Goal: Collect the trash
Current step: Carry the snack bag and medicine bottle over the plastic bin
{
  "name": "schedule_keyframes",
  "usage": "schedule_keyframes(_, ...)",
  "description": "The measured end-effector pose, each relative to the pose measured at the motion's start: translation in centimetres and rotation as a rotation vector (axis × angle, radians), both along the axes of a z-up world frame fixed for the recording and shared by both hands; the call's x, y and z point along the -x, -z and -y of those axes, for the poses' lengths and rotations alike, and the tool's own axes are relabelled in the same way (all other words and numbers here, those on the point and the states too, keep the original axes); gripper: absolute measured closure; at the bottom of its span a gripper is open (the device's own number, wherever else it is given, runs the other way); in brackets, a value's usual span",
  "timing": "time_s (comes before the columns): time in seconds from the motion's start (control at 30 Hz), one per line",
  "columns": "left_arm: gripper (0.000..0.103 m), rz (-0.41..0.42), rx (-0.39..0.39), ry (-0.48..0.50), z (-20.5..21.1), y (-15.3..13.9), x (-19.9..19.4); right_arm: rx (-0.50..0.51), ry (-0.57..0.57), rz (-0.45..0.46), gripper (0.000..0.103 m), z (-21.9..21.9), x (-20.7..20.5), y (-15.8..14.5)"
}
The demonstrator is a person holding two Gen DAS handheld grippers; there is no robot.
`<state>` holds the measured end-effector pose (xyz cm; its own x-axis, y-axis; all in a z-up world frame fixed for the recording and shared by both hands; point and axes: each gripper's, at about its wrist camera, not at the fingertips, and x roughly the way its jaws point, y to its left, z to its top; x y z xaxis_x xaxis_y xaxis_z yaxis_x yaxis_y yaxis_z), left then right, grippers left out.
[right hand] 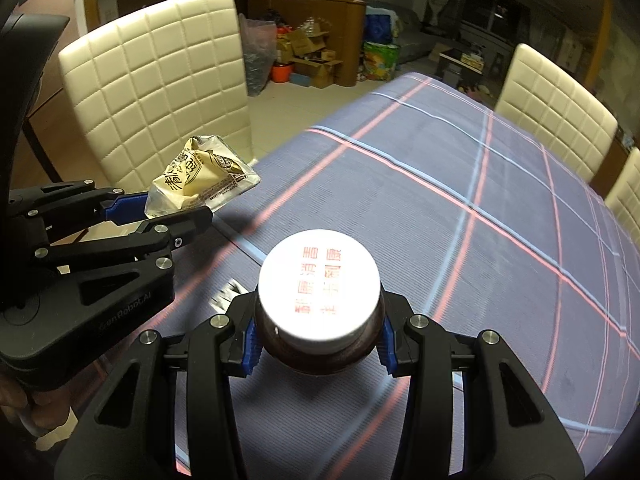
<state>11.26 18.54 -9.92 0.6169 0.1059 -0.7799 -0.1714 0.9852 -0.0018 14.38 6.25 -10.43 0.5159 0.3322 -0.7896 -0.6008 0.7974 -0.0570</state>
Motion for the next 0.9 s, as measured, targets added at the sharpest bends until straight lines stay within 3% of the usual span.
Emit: schedule_keyframes(0.9,0.075,0.001,-0.006,-0.204,-10.8,0.9,1.3,0.016,-0.174,0.006,0.057,-11.9,-0.5,-0.1)
